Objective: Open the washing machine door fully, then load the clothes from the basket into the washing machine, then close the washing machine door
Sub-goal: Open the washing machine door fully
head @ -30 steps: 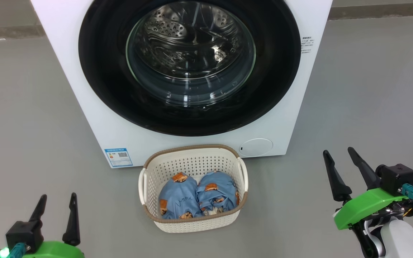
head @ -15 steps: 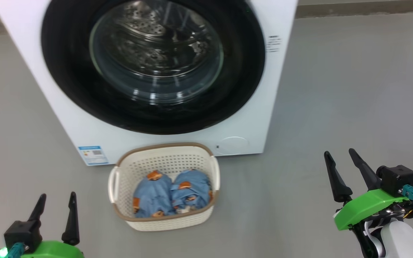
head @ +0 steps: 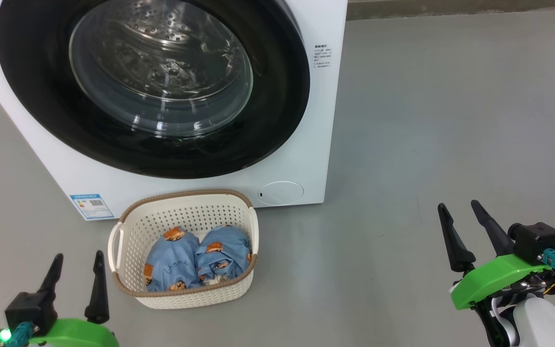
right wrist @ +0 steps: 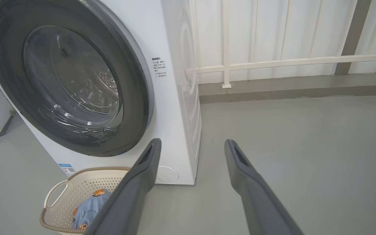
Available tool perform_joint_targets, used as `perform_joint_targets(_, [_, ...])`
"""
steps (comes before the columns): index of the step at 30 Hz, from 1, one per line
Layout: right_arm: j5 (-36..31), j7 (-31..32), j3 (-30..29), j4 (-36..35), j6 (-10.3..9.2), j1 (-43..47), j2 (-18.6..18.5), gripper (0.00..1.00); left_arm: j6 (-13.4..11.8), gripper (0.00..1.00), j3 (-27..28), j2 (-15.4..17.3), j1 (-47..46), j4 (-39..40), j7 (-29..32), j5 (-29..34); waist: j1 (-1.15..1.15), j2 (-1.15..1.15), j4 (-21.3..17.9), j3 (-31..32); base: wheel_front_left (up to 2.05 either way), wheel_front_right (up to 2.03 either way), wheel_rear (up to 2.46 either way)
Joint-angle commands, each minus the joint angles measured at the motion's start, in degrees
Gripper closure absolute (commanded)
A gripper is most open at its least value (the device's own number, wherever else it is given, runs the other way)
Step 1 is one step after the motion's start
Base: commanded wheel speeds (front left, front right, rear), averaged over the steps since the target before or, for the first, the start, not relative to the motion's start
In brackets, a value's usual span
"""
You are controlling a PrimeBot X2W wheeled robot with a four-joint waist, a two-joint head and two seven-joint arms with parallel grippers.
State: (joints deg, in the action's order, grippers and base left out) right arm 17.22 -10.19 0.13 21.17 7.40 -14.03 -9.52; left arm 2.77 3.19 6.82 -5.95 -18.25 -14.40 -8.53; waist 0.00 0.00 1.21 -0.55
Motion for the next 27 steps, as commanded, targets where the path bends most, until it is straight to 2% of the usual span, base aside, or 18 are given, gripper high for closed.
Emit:
perform_joint_targets(1, [-0.2, -0.5, 1.1, -1.2, 0.09, -0.8, -0.1, 0.0, -0.3, 0.0, 2.2, 1.4, -2.6, 1.7, -0.6, 0.3, 0.0, 0.0, 0.0, 0.0, 0.06, 0.06, -0.13])
perform_joint_targets(27, [0.0, -0.9, 0.6, -1.2, 0.09, -0.9, -0.2, 0.0, 0.3, 0.0, 2.5, 0.3, -1.2, 3.7, -0.6, 1.2, 0.0, 0.0, 0.7, 0.4, 0.0, 0.0, 0.0])
